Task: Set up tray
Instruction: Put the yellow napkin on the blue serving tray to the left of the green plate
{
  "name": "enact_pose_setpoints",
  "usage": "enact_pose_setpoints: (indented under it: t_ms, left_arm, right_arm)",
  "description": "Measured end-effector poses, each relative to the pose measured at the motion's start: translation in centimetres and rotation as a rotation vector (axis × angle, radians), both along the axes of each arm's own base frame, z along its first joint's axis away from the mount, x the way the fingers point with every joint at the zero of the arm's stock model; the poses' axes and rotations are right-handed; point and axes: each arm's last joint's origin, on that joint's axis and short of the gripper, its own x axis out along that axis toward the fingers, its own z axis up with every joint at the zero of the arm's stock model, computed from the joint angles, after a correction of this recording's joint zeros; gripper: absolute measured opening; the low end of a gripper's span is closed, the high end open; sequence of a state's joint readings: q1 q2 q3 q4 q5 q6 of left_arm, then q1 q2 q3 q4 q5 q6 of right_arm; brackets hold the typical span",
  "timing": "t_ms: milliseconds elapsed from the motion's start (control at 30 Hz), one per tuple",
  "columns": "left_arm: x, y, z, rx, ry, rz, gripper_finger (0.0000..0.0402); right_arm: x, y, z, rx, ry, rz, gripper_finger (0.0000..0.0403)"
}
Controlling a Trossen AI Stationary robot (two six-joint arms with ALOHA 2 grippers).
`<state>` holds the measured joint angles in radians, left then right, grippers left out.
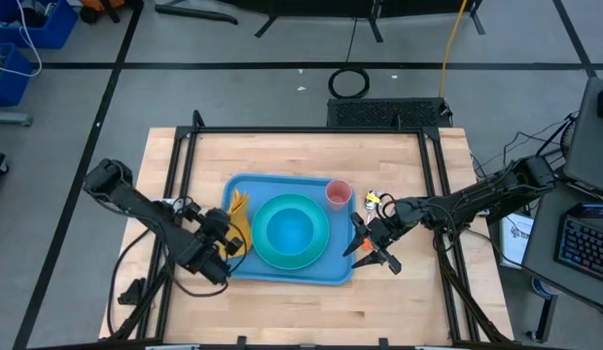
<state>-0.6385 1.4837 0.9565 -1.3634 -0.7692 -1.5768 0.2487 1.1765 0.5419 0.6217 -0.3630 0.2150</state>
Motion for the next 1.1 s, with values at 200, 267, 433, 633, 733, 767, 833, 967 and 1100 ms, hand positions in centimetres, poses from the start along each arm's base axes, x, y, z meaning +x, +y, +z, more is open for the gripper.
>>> enact_pose_setpoints:
  t_ms: [200, 267, 433, 633, 733, 767, 833, 967, 1100]
  left_arm:
    - [0.0, 1.2, -1.9, 0.040, -0.013, 0.014, 0.0001]
    - [-0.1, 1.5, -2.1, 0.072, -0.019, 0.013, 0.0001]
    - [0.1, 2.6, -2.5, 0.075, -0.025, 0.086, 0.0001]
    - [0.2, 3.5, -2.8, 0.039, -0.016, 0.167, 0.0029]
    - [0.2, 3.5, -2.8, 0.031, -0.009, 0.173, 0.0046]
    - [0.2, 3.5, -2.8, 0.028, -0.005, 0.174, 0.0051]
    - [0.1, 3.4, -2.8, 0.032, 0.005, 0.161, 0.0062]
    - [-0.1, 3.1, -2.6, 0.045, 0.014, 0.143, 0.0088]
    - [-0.3, 3.1, -2.3, 0.063, 0.011, 0.159, 0.0122]
  right_arm:
    - [0.0, 0.0, -0.1, -0.018, -0.005, 0.002, 0.0160]
    - [0.0, 0.0, -0.1, -0.019, -0.006, 0.002, 0.0160]
    - [0.0, 0.0, -0.1, -0.019, -0.006, 0.002, 0.0160]
    - [0.0, 0.0, -0.1, -0.019, -0.006, 0.002, 0.0160]
    - [0.0, 0.0, -0.1, -0.020, -0.003, 0.002, 0.0160]
    - [0.0, 0.0, -0.1, -0.021, 0.000, 0.002, 0.0160]
    - [0.0, 0.0, -0.1, -0.021, 0.002, 0.002, 0.0160]
    - [0.0, 0.0, -0.1, -0.024, -0.001, 0.002, 0.0160]
    - [0.0, 0.0, -0.1, -0.025, -0.002, 0.002, 0.0160]
